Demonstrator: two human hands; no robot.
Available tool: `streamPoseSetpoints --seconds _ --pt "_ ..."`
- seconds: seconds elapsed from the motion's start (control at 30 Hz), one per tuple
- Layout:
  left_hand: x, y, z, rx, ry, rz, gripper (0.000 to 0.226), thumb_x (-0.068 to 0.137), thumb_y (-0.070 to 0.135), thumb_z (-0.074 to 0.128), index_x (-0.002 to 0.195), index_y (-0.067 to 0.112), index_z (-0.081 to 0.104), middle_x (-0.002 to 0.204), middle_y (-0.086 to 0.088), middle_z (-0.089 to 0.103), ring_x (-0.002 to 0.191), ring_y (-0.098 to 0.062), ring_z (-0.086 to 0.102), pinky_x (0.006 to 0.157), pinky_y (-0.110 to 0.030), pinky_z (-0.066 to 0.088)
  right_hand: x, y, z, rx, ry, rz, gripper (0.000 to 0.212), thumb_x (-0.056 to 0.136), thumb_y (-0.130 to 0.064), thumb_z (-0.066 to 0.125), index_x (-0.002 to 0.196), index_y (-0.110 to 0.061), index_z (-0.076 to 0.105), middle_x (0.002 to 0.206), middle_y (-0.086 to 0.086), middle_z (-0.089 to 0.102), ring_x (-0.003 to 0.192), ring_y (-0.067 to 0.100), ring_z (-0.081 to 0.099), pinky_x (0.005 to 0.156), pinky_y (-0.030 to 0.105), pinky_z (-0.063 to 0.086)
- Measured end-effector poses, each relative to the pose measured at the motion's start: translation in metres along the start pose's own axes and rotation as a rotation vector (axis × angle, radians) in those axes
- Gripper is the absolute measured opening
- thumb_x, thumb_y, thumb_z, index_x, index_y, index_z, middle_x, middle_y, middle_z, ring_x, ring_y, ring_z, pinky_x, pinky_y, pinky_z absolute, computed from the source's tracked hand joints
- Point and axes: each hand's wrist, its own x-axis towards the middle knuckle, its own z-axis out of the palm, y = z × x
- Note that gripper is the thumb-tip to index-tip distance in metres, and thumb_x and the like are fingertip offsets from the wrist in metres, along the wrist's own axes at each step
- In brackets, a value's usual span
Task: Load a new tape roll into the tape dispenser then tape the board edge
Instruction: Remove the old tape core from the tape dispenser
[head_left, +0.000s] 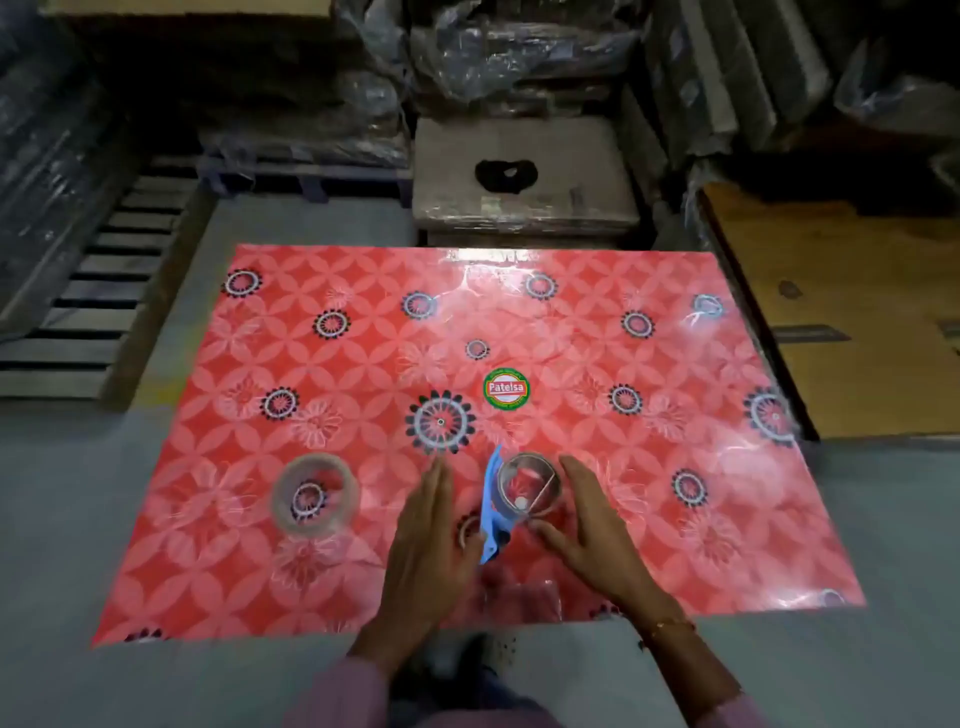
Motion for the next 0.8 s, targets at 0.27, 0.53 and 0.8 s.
streamPoseSetpoints --seconds 0.27,0.53,0.8 --pt "-0.013 0.006 0.040 -0.103 -0.214 -0.235 0.096 0.086 0.064 0.059 0.158 0.030 0.005 0.166 0.010 0.016 0.149 -0.013 0.025 0.120 -0.040 0.029 0.013 0.008 0.006 0.027 -0.058 -0.104 0.088 0.083 -0.034 0.076 0.153 -0.030 0.022 0.154 -0.015 0.031 0.139 0.006 0.037 0.107 0.024 0.039" --pt "0.000 -0.004 0.027 -0.195 -0.090 -0.287 0.064 0.087 0.013 0.070 0.145 0.022 0.047 0.136 0.007 0.056 0.123 -0.013 0.053 0.103 -0.030 0.043 0.026 0.009 0.015 0.072 -0.047 -0.153 0.076 0.089 -0.043 0.065 0.152 -0.022 0.028 0.150 -0.010 0.037 0.133 0.004 0.040 0.104 0.014 0.038" --pt "0.046 -0.019 -0.007 -0.295 -0.012 -0.291 0.051 0.081 0.002 0.061 0.131 0.015 0.059 0.120 0.006 0.060 0.107 -0.003 0.057 0.087 -0.005 0.039 0.060 0.005 0.024 0.108 -0.038 -0.220 0.084 0.085 -0.034 0.075 0.153 -0.021 0.027 0.151 -0.005 0.039 0.137 0.010 0.043 0.104 0.031 0.047"
